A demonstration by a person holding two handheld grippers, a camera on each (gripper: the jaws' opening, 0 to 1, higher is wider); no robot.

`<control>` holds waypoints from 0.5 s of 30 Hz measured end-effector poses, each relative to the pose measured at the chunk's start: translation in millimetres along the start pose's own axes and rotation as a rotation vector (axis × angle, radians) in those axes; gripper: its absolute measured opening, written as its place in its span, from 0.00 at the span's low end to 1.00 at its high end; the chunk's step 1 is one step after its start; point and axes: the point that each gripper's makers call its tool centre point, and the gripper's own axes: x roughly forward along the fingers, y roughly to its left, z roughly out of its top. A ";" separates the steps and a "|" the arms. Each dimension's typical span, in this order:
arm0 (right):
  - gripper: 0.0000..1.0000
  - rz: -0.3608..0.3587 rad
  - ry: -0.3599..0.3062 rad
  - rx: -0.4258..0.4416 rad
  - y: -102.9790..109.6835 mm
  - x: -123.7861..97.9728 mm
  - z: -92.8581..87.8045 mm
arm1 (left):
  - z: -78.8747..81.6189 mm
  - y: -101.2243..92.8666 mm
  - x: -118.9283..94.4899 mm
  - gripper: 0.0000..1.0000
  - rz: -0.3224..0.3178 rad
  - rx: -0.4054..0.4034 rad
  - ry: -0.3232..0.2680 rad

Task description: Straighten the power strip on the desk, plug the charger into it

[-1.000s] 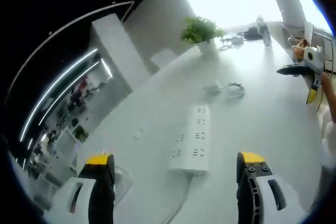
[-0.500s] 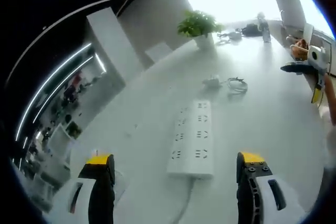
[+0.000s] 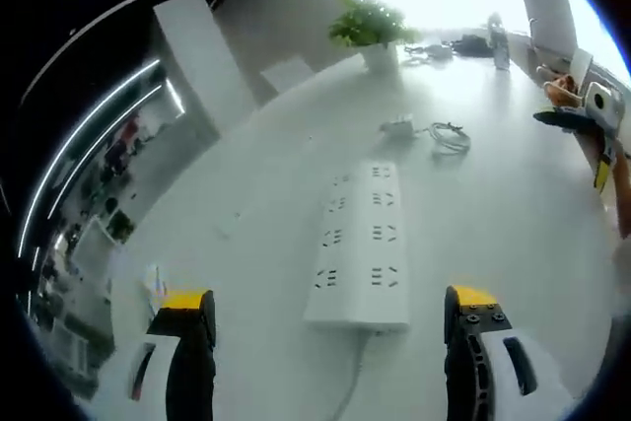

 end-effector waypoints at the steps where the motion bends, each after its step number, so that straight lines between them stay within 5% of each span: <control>1: 0.99 0.001 -0.001 -0.001 0.2 0.0 0.1 | -1.3 -0.2 2.6 0.99 -0.007 0.000 0.006; 15: 0.99 -0.006 0.009 0.007 -3.0 -1.0 -5.7 | -9.7 -16.1 28.3 0.99 -0.129 -0.102 0.009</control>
